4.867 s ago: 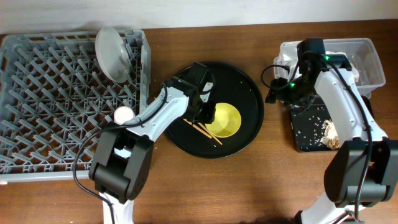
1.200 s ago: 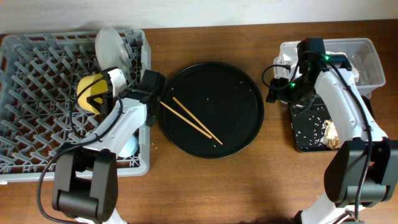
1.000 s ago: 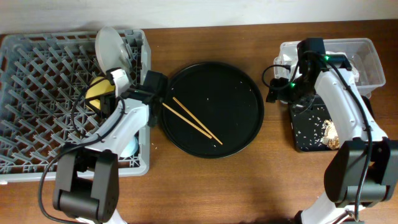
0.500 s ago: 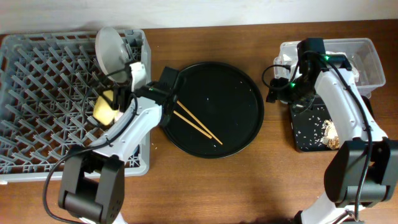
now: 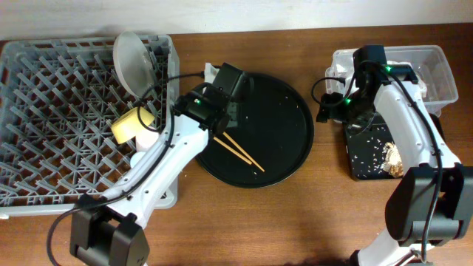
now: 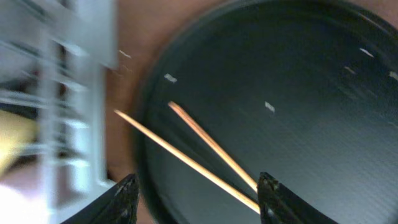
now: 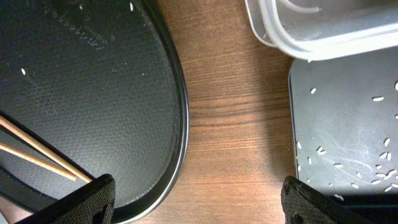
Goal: Sort waste into correct bins and load items into the dishwasher rack
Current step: 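Move the left gripper to the black tray and grasp one chopstick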
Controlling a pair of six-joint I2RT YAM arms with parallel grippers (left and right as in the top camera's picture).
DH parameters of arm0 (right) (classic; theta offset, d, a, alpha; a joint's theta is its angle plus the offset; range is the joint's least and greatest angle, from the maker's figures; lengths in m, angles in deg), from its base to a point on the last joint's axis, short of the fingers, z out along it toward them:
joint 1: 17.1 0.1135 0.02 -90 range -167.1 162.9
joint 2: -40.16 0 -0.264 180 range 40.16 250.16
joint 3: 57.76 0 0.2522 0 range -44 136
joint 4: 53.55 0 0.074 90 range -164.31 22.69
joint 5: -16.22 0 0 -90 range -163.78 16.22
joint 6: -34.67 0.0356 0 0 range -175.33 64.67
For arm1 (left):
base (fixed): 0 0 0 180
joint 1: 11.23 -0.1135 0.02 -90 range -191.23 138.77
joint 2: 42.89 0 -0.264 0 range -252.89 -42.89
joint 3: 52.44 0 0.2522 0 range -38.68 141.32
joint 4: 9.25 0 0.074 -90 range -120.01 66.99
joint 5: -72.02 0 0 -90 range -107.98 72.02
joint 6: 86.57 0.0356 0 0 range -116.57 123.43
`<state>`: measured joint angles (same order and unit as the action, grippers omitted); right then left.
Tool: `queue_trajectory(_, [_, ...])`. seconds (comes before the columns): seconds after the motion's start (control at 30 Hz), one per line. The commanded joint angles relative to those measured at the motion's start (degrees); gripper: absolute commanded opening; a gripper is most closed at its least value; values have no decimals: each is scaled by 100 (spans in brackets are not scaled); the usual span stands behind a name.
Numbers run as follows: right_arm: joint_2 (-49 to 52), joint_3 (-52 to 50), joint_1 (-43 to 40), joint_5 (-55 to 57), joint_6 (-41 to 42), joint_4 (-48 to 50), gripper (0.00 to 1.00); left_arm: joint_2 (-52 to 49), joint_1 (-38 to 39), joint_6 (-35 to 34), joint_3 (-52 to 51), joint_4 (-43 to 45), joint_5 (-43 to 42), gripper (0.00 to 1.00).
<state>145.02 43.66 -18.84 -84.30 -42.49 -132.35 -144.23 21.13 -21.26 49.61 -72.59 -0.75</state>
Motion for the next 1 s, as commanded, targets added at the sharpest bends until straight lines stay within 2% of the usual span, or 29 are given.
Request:
queue_trajectory(0.0, [-131,66,-4,68,-61,-81,86,-411,24,-647,20,-249,-872,65])
queue_trajectory(0.47, [-131,66,-4,48,-42,-247,91,-994,22,-1746,-20,-409,-780,68])
queue_trajectory(0.7, [-131,66,-7,72,-63,-337,91,-1685,-118,-3423,-20,-337,-780,75])
queue_trajectory(0.83, [-131,66,-7,72,-63,-354,91,-1720,-330,-3620,-20,-223,-780,74])
queue_trajectory(0.93, [-131,66,-7,72,-61,-352,91,-1781,-422,-3620,-20,-166,-782,67])
queue_trajectory(0.97, [-131,66,-4,72,-61,-354,91,-1880,-420,-3620,-20,-162,-782,62])
